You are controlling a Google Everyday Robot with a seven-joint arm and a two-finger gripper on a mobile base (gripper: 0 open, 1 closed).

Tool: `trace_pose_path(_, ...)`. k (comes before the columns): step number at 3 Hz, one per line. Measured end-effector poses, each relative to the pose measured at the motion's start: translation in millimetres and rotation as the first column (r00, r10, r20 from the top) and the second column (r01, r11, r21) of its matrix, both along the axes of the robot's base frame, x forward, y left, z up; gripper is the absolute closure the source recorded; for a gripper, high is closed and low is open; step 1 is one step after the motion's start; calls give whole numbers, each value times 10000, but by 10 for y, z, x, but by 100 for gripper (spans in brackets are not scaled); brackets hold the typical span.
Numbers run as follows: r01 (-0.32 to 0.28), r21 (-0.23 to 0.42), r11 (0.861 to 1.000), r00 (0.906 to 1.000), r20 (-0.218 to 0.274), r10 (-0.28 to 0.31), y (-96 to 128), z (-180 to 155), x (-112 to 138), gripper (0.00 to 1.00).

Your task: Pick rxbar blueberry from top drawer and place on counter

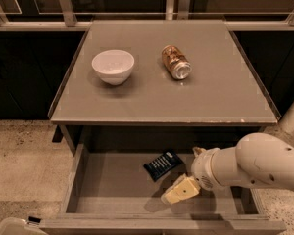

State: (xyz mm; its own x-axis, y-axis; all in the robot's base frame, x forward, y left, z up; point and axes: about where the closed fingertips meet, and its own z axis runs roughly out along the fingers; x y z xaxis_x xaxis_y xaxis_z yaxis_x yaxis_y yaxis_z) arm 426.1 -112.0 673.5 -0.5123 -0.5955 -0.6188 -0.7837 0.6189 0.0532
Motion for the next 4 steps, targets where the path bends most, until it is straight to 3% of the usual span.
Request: trace_pose_path(4,146,132,9998,9999,-83,-145,619,-547,100,0)
